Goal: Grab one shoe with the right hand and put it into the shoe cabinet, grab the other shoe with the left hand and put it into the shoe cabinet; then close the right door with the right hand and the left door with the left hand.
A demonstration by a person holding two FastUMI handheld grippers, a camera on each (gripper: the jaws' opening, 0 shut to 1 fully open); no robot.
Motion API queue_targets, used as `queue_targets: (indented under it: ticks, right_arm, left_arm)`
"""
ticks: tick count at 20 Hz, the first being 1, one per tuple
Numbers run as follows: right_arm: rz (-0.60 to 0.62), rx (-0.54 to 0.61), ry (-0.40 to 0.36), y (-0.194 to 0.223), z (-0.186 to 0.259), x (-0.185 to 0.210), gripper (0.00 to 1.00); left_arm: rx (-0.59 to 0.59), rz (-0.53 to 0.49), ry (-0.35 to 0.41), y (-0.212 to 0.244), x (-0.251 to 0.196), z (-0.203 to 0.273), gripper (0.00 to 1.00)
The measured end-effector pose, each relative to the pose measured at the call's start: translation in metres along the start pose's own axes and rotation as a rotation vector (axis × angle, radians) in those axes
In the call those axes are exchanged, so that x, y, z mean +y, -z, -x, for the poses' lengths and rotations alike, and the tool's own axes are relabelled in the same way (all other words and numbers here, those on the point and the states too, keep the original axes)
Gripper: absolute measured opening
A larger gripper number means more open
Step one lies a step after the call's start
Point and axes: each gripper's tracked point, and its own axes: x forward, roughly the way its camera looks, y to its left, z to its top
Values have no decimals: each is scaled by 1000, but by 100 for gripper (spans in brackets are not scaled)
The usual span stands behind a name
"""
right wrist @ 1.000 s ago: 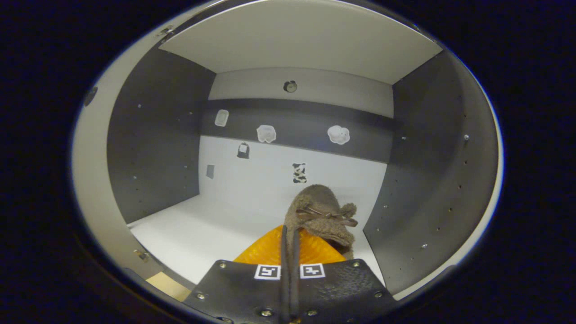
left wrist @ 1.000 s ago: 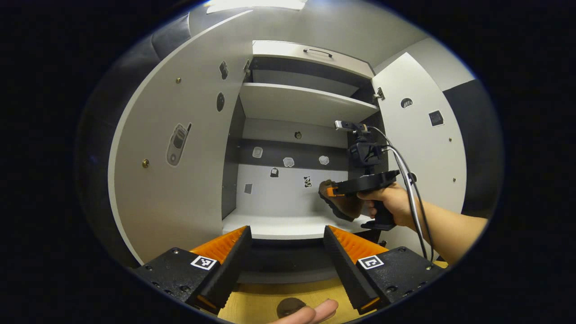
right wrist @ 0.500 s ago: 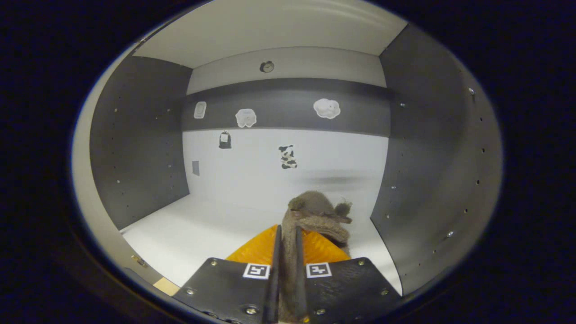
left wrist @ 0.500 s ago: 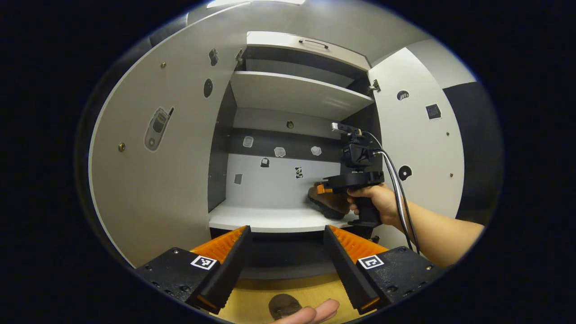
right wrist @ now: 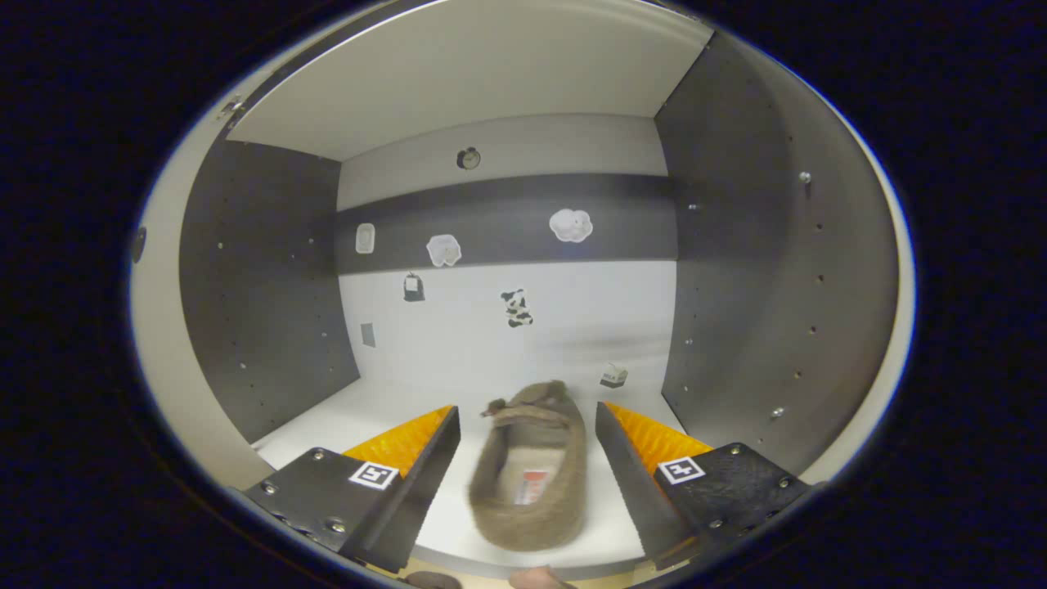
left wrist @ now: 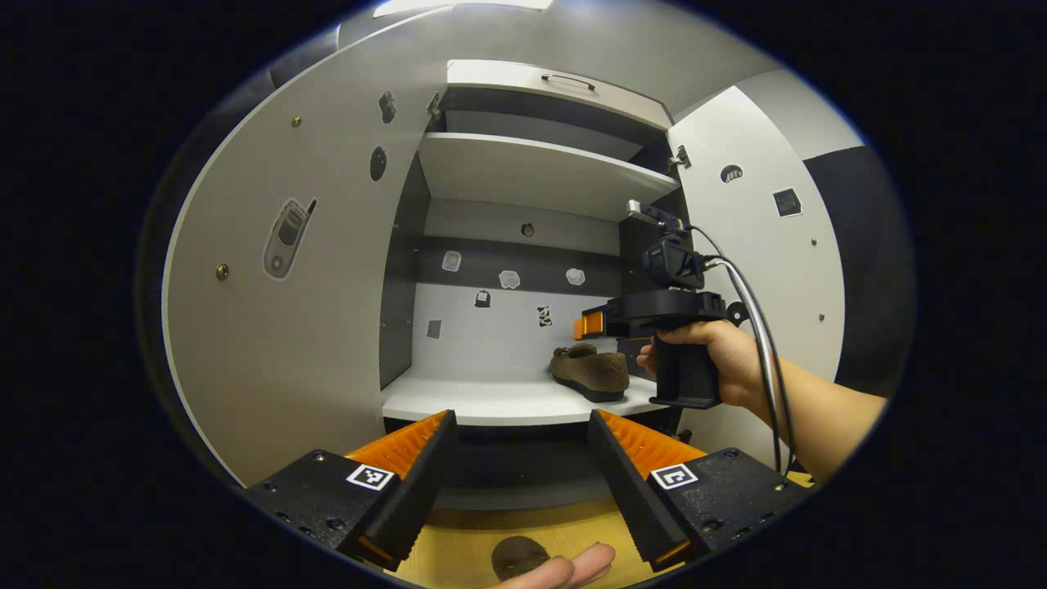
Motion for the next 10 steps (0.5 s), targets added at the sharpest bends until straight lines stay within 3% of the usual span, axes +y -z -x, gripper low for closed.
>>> queue_targets:
  ticks: [5,8,10]
  right_arm:
    - [-8,-70,-37,-15,88,22,99]
    - [5,-144,-29,-20,157,24,96]
    - [30,-183,-18,-15,206,23,99]
  left_arm:
    - [-19,30,-22,-6,3,12,98]
    - [-38,28,-25,-11,-3,22,98]
    - [-28,25,-22,-8,-10,31,98]
